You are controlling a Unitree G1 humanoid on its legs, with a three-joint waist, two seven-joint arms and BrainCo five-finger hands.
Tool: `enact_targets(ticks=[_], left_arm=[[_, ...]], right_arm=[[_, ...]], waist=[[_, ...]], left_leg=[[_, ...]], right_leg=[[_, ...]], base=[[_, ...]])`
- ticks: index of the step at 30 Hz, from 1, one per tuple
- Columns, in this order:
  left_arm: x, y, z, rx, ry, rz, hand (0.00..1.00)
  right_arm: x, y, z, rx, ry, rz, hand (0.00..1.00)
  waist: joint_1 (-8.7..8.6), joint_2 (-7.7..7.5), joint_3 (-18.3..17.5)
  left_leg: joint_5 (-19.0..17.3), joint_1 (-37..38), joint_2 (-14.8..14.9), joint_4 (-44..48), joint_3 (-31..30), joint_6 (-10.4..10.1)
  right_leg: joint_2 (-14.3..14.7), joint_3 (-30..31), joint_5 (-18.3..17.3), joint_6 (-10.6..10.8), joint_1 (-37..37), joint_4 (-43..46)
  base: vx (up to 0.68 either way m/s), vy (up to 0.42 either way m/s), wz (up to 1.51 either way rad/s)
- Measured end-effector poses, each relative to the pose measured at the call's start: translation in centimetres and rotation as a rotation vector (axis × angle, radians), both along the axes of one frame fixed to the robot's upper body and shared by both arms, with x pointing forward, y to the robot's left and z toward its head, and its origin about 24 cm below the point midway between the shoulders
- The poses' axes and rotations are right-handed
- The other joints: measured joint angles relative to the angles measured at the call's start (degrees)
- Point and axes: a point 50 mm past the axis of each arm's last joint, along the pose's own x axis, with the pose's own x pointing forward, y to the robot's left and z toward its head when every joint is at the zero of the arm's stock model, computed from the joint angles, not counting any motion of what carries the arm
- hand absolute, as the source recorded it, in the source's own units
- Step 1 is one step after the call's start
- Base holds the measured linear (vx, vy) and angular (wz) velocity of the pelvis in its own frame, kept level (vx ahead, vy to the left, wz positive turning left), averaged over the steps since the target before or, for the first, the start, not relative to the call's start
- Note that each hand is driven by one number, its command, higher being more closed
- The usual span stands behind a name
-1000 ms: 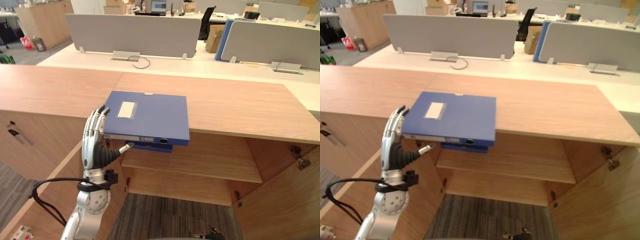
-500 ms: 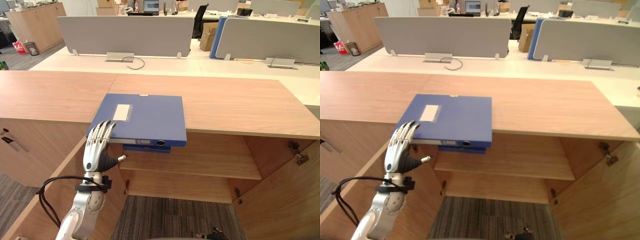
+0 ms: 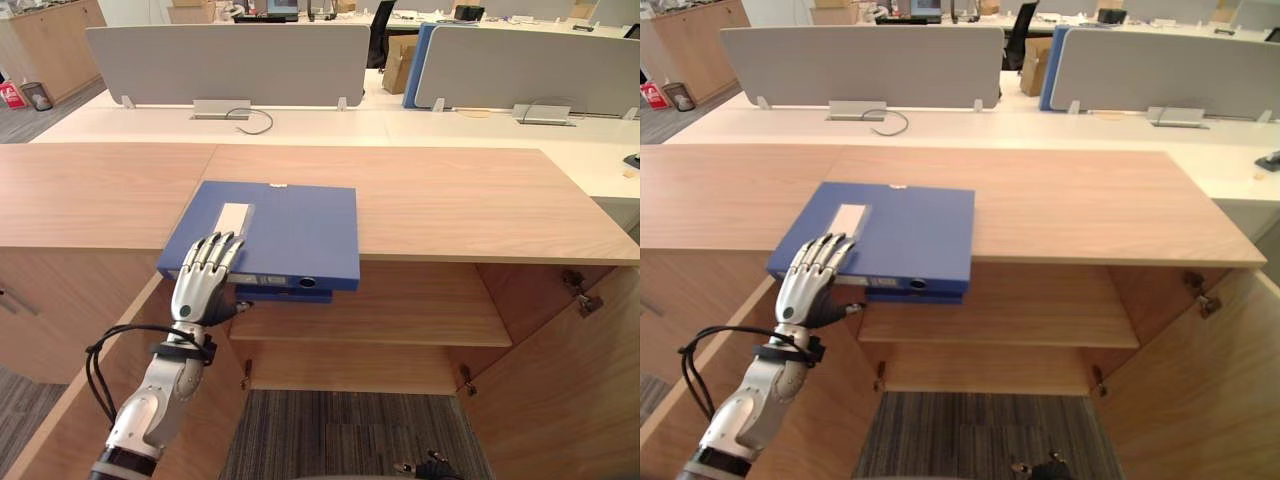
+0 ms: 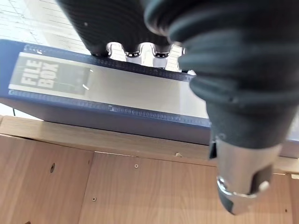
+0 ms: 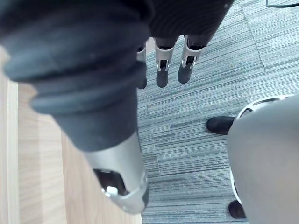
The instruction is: Walk over to the cabinet, pick up the folder, carry it to the office cabinet, place the folder inside the office cabinet, then close the office cabinet door
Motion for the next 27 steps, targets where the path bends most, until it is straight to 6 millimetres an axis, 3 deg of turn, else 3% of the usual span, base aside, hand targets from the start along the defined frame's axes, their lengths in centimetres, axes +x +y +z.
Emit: enact_targets(ticks=[1,9,20,24,27], left_arm=[[0.1,0.0,0.0,0.004,0.001,-0.001,1.0],[1.7,0.3,1.5,0.109,-0.064,-0.006,1.0],[3.3,1.6,0.6,0.247,-0.031,0.049,1.0],[3.6,2.3,-0.1,0.202,-0.011,0.142,1.0],[3.2,1.6,-0.3,0.12,-0.022,0.194,1.0]], right_arm=[[0.0,0.0,0.0,0.0,0.0,0.0,0.0],[0.0,-0.6,0.1,-0.024,0.005,0.033,0.0],[-0.5,-1.5,0.1,-0.041,0.022,0.032,0.0],[-0.5,-1.6,0.1,-0.043,0.022,0.032,0.0],[-0.5,-1.6,0.1,-0.044,0.023,0.032,0.0]], waist=[[0.01,0.01,0.0],[-0.08,0.21,-0.1],[-0.73,0.87,-0.6],[-1.33,0.77,-0.6],[-1.36,0.78,-0.6]], left_leg=[[0.0,0.0,0.0,0.0,0.0,0.0],[0.0,0.0,0.0,0.0,0.0,0.0],[0.0,0.2,0.0,0.2,-0.1,0.0],[0.0,0.2,0.1,0.2,-0.1,0.0],[0.0,0.2,0.1,0.0,-0.2,-0.1]], right_leg=[[0.0,0.0,0.0,0.0,0.0,0.0],[0.1,0.0,0.0,0.0,0.1,-0.1],[0.3,0.0,0.0,0.0,0.3,-0.1],[0.4,0.0,0.0,0.0,0.4,-0.1],[0.4,0.0,0.0,0.0,0.3,-0.1]], base=[[-0.03,-0.021,0.0],[-0.03,-0.02,0.0],[-0.04,-0.02,0.0],[0.0,0.0,0.0],[0.0,0.0,0.0]])
